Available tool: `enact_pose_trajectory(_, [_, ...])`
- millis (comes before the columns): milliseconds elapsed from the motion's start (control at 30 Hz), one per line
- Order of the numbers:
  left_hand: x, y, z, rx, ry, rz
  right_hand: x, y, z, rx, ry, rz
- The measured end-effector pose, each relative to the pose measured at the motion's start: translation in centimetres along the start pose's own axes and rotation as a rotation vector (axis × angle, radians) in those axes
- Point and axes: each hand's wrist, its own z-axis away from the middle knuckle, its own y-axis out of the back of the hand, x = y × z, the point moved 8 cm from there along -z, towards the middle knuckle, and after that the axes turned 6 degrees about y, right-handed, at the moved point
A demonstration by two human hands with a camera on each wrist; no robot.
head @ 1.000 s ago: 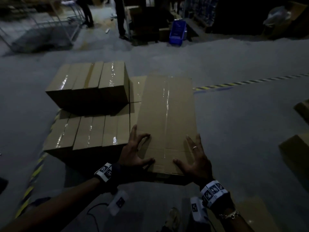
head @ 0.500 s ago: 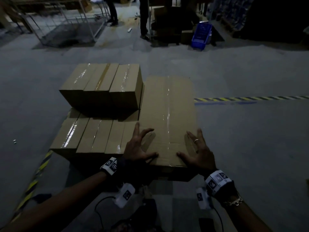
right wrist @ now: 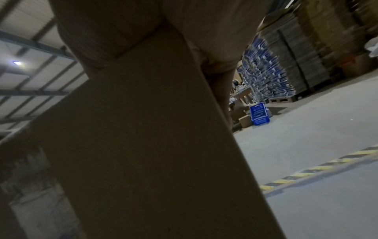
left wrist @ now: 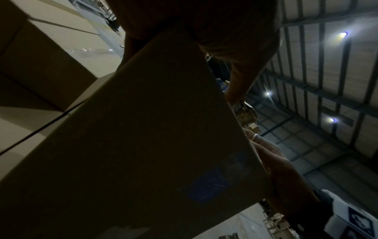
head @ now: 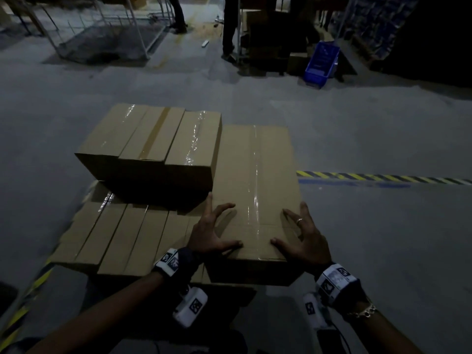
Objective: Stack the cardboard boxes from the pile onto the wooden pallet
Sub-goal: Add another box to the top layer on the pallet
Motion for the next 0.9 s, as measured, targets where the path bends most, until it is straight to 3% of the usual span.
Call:
enact_pose_trajectory(200, [-0.8,2.5,-7.6,0.01,-0.015,0.017,-0.3,-0.2,-8.0,-0.01,-0.021,-0.025])
enact_pose_trajectory(600, [-3.6,4.8,-23.4,0.0,0.039,0.0,3.9,-3.3,-24.1,-0.061,-0.023,-0.083])
enact_pose_trajectory(900, [-9.1,1.7,-37.0,0.001,0.194,-0.008,12.3,-8.8,-38.1,-0.181,-0.026,-0.143])
